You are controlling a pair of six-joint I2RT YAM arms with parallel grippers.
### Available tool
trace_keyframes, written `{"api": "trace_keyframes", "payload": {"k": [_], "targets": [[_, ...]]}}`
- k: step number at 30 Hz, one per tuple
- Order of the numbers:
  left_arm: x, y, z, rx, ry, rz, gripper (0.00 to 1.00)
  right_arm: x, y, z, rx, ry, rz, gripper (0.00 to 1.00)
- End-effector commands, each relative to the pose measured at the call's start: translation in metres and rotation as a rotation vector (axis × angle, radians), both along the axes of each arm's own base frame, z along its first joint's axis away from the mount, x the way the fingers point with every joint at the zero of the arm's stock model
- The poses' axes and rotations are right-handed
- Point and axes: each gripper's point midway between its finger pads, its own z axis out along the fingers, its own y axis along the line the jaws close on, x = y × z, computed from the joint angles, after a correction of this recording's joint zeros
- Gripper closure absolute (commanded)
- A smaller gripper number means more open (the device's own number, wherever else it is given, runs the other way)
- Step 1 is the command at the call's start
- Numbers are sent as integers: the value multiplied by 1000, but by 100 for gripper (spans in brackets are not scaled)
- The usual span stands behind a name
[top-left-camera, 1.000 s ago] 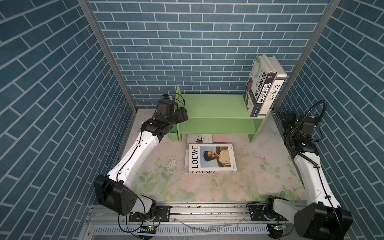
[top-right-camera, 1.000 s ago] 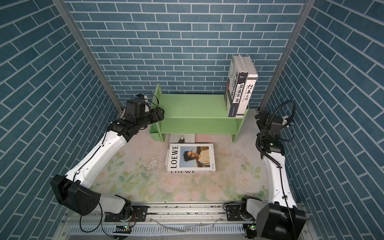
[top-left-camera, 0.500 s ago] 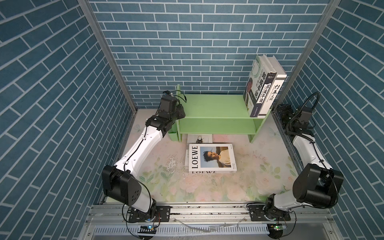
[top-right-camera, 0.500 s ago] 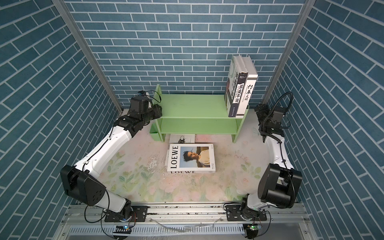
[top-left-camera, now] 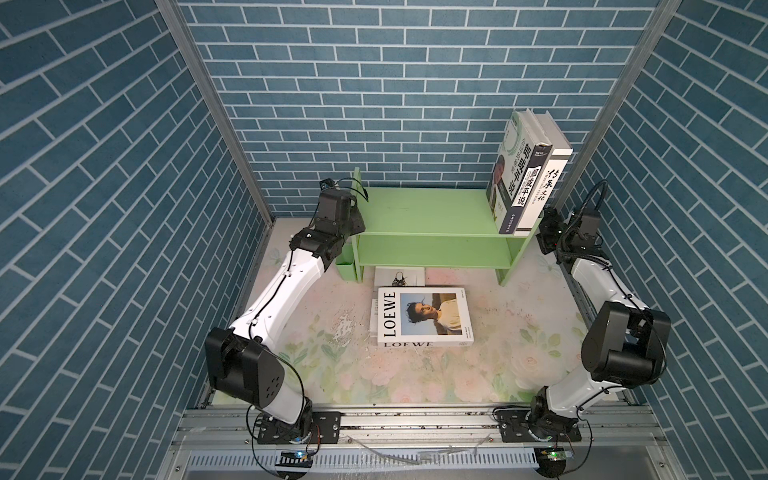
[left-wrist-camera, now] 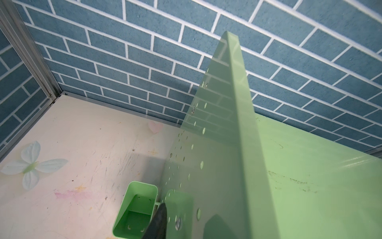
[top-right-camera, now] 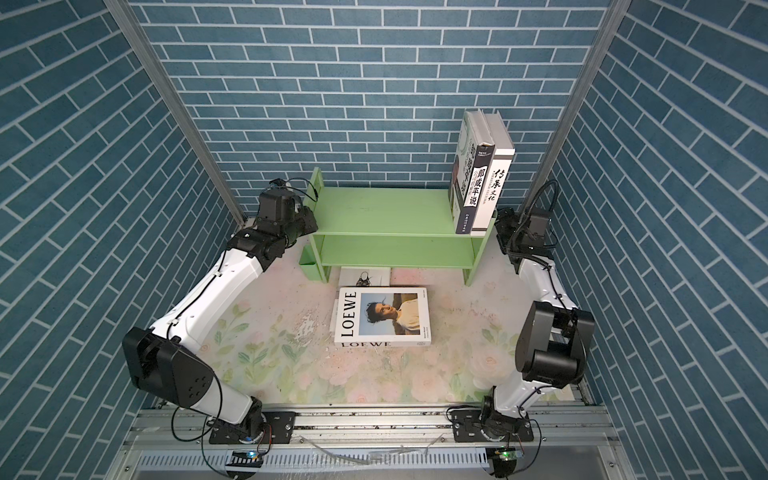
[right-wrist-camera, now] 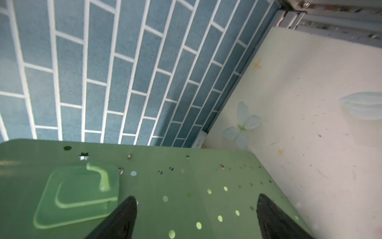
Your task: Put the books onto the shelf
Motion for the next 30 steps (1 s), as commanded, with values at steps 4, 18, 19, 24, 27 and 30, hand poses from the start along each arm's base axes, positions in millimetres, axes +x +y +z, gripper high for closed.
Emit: {"api": "trace_keyframes", "payload": {"k": [4,18,19,24,27,30], "targets": [[5,44,7,5,-6,120,70,8,46,3,8,-11,123,10],[-6,113,2,12,39,197,70,-33,125,8,-44,7,198,12],[-5,117,2,9,40,196,70,-35,130,9,-43,5,199,12],[-2,132,-4,-2,61,190,71,-48,154,7,-34,7,208,12],[-3,135,-2,4,55,178,71,-53,167,7,-29,2,217,13],[-4,141,-2,-7,53,181,71,-57,180,10,-23,-12,234,13]]}}
